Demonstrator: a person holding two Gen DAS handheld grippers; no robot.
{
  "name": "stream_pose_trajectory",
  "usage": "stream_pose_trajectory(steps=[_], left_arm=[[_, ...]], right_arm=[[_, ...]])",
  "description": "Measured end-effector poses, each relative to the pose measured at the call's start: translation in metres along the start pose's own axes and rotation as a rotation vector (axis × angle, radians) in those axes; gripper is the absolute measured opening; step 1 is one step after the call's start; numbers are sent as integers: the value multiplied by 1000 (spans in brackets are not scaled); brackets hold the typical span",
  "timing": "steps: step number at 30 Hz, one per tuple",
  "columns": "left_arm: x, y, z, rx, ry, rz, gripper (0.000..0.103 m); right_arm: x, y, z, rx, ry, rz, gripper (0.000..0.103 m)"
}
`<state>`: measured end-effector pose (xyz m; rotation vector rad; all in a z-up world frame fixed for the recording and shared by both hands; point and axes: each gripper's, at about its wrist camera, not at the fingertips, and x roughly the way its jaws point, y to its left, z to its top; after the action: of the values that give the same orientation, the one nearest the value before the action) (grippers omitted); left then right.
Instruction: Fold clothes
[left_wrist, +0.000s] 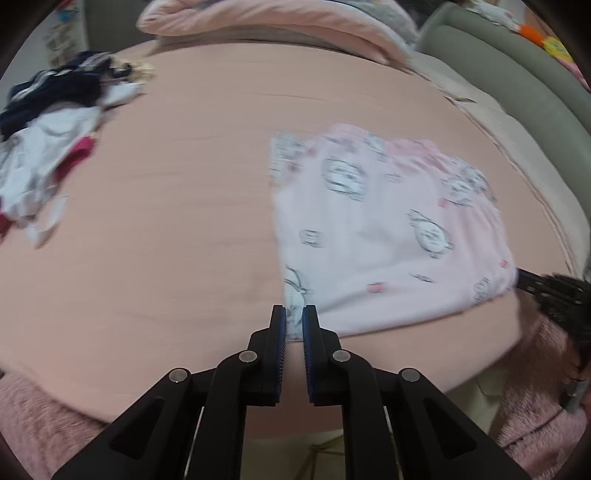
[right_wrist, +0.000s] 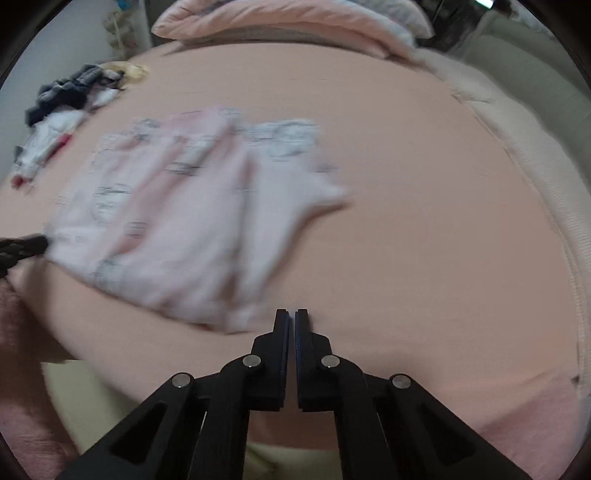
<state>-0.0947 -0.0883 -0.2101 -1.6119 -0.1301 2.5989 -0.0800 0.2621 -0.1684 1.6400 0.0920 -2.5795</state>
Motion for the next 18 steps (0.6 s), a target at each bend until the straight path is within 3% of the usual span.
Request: stream_pose_trajectory(steps=[1, 3, 6, 9, 12, 15, 18], left_arm=[[-3, 5, 1, -20, -5, -3, 7], [-10, 11, 4, -69, -48, -140, 8], [-17, -1, 9, -28, -105, -167, 8], [-7, -22, 16, 61, -84, -210, 8], [7, -48, 24, 143, -38, -261, 8], [25, -61, 23, 196, 42, -186, 8], [28, -29, 20, 58, 110, -233, 8]], right_arm=[[-4, -10, 2, 57, -12, 50, 0], [-14, -19, 5, 114, -61, 117, 0], [-27, -3, 13, 59, -126, 160, 0], [-31, 31, 24, -38, -147, 215, 3], [-16, 52, 21, -113, -83, 169, 3], [0, 67, 15, -171, -15, 110, 1], [-2, 50, 8, -132, 13, 96, 0]])
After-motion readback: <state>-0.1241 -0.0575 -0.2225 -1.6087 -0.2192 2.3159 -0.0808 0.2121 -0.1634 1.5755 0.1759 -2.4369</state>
